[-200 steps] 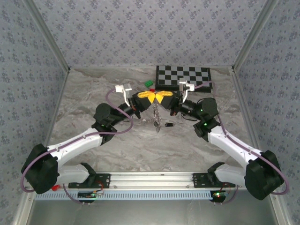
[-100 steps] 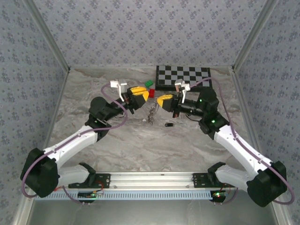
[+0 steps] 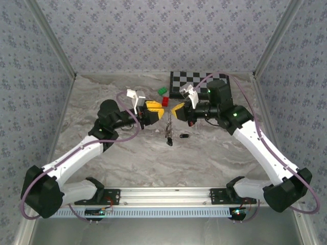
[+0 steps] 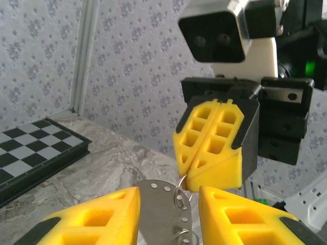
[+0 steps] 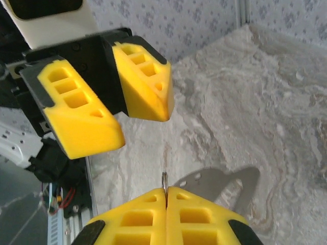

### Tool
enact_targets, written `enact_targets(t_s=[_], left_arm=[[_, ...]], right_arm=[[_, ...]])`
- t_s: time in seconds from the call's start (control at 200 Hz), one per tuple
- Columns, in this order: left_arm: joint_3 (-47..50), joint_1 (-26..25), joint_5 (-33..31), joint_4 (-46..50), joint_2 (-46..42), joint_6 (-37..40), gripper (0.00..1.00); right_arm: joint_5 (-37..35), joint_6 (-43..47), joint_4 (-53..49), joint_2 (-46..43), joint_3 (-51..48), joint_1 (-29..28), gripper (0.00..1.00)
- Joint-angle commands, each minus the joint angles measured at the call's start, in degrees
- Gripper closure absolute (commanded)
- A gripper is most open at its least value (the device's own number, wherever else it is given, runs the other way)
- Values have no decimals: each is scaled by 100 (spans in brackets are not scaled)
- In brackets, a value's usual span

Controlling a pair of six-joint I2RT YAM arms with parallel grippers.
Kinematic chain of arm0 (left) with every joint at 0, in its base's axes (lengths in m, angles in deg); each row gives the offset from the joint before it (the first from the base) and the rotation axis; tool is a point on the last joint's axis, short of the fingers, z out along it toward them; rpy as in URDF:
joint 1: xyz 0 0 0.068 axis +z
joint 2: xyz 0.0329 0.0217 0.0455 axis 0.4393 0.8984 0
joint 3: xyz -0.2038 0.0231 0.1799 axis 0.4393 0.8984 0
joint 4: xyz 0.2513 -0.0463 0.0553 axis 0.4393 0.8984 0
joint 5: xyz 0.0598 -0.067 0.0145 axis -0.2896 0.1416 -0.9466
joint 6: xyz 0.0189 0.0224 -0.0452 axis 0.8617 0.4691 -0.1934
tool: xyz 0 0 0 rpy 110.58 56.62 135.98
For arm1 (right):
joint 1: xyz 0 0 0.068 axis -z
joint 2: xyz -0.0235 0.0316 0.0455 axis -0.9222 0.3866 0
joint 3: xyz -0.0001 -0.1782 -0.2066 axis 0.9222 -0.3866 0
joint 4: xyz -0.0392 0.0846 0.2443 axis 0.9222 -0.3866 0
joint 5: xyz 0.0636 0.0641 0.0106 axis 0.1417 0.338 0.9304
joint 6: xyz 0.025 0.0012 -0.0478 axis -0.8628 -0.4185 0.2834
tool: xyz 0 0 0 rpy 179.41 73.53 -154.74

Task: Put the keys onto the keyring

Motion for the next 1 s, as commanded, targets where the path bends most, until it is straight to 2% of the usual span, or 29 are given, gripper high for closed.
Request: enact_targets(t_s=[0.0, 0.3, 0.705, 0.93, 0.995], left_arm=[[-321, 17, 458, 125, 139, 236, 65], [-551, -29, 672, 370, 377, 373, 66], [-873, -206, 778, 1233, 591, 872, 67], [-929, -255, 803, 1333, 640, 952, 70], [-937, -275, 811, 1319, 640, 958, 73]], right_arm=[[-54, 462, -650, 95, 382, -60, 100], [-132, 636, -846, 168, 461, -195, 100], [-185, 555, -704, 36, 380, -186, 100], [-126, 539, -543, 14, 337, -182, 100], [-96, 539, -547, 14, 336, -195, 100]])
